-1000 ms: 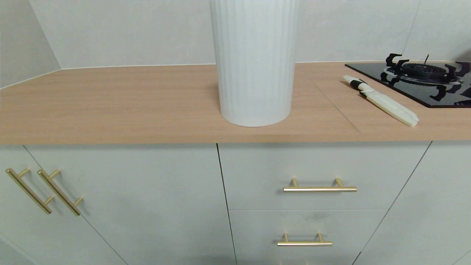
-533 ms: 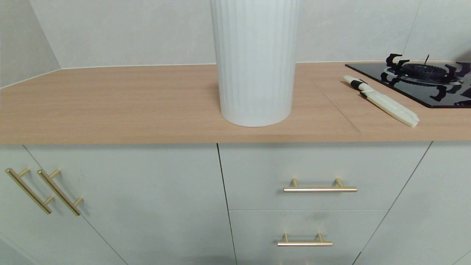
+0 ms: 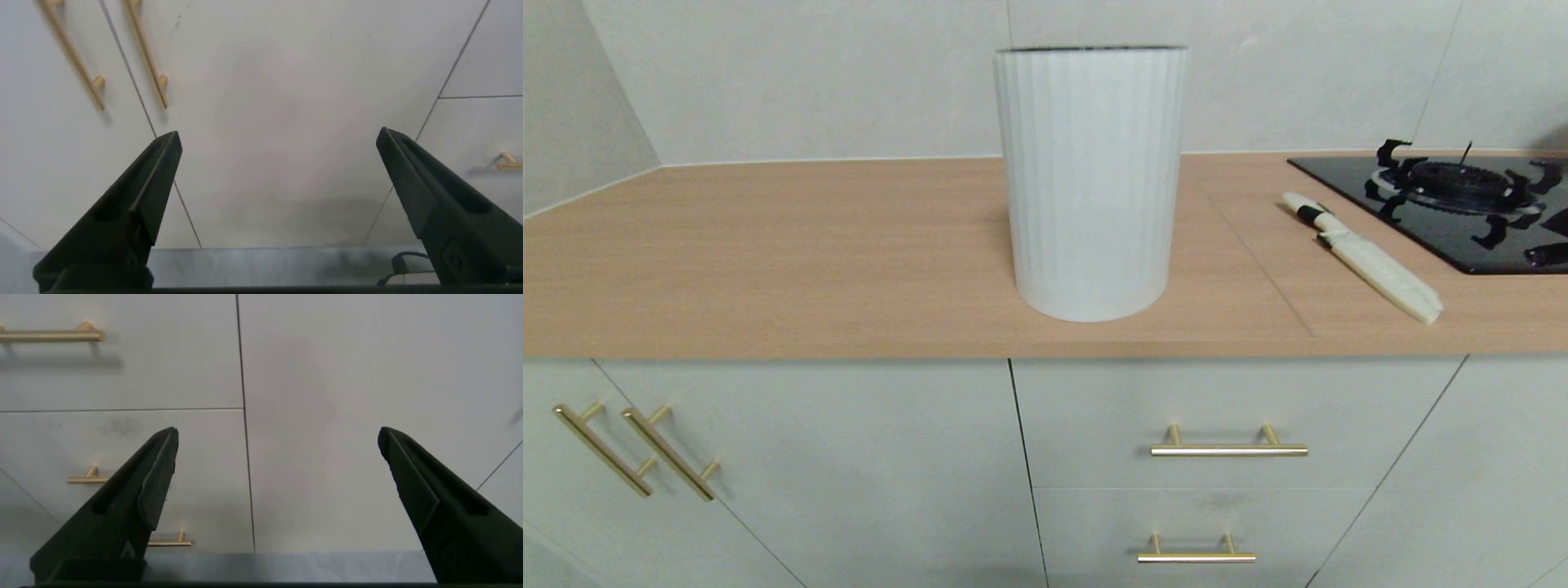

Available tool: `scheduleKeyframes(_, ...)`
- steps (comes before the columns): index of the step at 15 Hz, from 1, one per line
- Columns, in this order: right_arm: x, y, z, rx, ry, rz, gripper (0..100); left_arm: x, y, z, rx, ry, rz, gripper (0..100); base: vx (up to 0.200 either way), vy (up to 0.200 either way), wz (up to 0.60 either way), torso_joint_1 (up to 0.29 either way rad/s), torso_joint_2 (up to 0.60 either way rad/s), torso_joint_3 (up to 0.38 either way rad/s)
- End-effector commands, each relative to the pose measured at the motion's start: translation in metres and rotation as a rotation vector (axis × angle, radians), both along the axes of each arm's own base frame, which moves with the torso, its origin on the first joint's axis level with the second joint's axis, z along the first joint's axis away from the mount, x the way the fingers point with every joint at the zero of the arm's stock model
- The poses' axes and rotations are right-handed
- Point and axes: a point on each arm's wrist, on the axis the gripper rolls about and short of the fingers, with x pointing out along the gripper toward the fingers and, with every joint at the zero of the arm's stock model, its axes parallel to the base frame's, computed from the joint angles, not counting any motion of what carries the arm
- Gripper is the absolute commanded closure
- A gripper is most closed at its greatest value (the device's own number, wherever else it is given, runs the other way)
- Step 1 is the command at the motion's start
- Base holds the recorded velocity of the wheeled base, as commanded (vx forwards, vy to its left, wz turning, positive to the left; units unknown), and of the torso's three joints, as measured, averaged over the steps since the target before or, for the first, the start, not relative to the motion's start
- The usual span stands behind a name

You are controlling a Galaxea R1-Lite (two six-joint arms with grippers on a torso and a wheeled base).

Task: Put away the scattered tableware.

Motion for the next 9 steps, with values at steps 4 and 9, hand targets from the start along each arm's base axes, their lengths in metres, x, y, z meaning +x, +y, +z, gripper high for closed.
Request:
scheduleKeyframes(4,0.0001,0.0000,-0.0001,0.000,0.002,0.000,0,0.0000,0.0000,0.0000,0.000,0.000,0.000,0,0.000,0.000,0.00,0.127,-0.51,-0.266)
scheduleKeyframes(9,0.0001,0.0000,0.0001,0.000,0.001,0.000,0,0.0000,0.0000,0.0000,0.000,0.000,0.000,0,0.000,0.000,0.00,0.243,-0.48,-0.276)
